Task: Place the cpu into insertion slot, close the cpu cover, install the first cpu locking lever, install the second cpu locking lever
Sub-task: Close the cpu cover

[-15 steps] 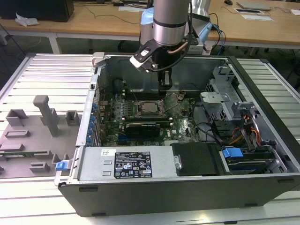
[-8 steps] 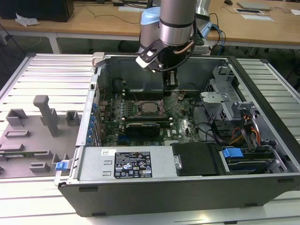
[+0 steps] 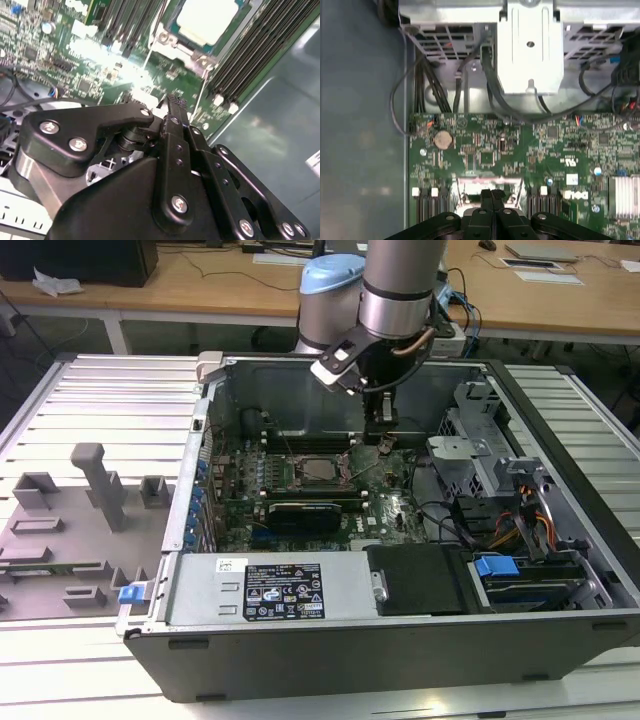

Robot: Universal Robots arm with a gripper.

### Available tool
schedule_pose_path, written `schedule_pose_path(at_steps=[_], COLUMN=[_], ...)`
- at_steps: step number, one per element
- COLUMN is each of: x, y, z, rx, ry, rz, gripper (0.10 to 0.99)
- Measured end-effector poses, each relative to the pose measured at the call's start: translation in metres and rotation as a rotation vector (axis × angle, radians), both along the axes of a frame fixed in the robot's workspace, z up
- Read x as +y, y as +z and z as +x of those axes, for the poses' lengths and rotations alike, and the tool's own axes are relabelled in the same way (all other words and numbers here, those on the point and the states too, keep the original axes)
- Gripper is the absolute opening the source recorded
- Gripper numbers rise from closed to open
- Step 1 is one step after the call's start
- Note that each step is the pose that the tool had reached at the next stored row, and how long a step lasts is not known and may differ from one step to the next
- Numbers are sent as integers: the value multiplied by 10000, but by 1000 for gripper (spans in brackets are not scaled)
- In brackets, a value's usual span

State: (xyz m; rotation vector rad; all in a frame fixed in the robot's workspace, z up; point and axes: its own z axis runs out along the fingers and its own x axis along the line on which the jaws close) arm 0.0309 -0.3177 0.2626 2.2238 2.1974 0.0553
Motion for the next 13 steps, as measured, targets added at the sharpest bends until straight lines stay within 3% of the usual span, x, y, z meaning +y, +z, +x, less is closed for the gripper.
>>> schedule_pose_path(at_steps=[3,6,8,13], x=[0,1,0,0], y=[0,-4,-20,-152], z=[86,240,257,276], rx=[9,18,18,21], ry=[1,3,1,0], rz=[0,3,0,1], gripper=[106,106,106,106])
